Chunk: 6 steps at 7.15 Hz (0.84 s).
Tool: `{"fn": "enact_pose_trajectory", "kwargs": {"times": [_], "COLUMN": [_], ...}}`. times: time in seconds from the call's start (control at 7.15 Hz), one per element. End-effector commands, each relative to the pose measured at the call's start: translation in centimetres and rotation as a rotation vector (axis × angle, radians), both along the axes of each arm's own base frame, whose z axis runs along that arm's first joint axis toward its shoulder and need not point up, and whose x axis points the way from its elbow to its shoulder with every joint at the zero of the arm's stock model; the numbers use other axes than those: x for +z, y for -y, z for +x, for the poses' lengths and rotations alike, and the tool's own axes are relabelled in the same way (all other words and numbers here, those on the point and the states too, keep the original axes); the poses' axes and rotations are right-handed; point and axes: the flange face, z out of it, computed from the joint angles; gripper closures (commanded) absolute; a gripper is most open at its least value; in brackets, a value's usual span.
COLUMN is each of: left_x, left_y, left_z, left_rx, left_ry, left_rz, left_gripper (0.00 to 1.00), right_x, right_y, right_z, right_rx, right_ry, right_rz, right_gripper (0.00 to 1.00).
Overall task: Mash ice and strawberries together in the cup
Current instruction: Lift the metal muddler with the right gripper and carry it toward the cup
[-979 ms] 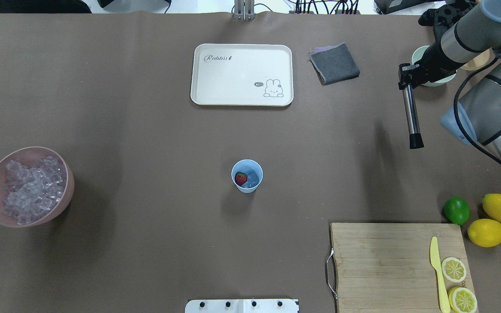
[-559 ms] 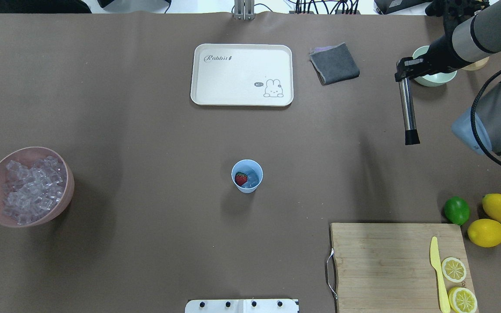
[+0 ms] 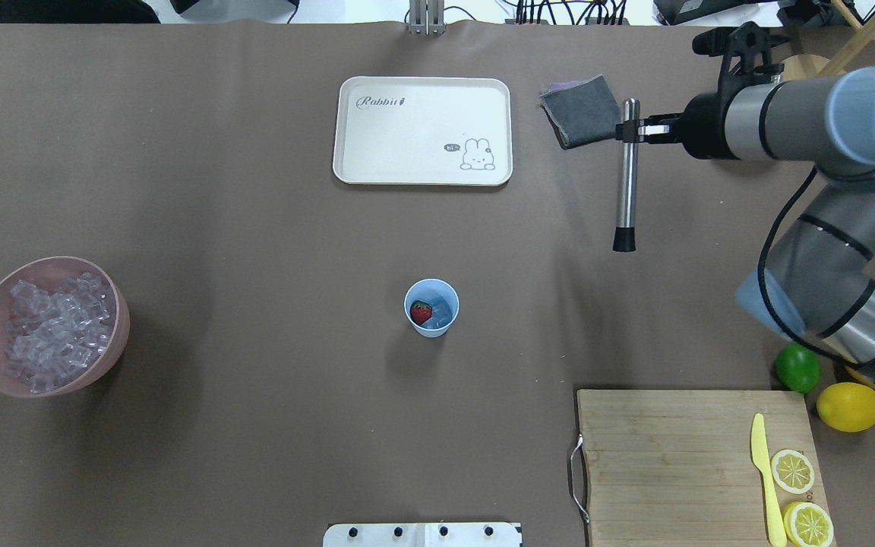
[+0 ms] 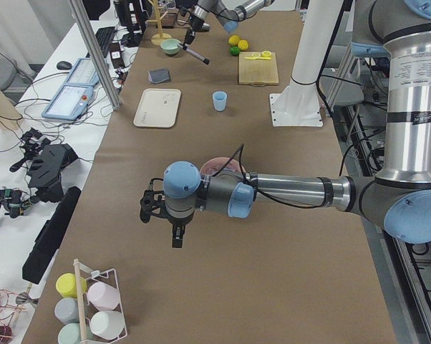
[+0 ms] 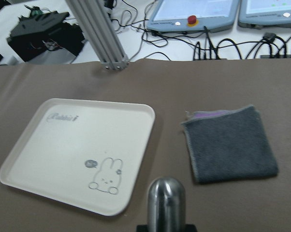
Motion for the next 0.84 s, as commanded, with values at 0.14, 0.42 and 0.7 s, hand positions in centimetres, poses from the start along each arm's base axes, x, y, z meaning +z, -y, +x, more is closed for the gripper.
{"fn": "enact_pose_trajectory", "kwargs": {"times": [0.14, 0.42, 0.7], "left_x": [0.5, 0.4, 0.8], "left_y": [-0.5, -0.6, -0.9], "left_z": [-0.1, -0.2, -0.1], "left_rx": [-0.002, -0.004, 0.0], "left_ry": [-0.004, -0.004, -0.005], "left_rz": [-0.01, -0.007, -0.01], "left_gripper": [0.02, 0.02, 0.02], "right_x": [-6.8, -10.7, -12.8], "right_y": [-4.7, -5.9, -8.5], "right_z": [-5.2, -5.1, -7.3], "right_rx": [0.076, 0.118, 0.233], "right_ry": [0.256, 0.316, 0.354], "right_rz": [0.13, 0.184, 0.205], "right_gripper": [1.0, 1.0, 1.0]}}
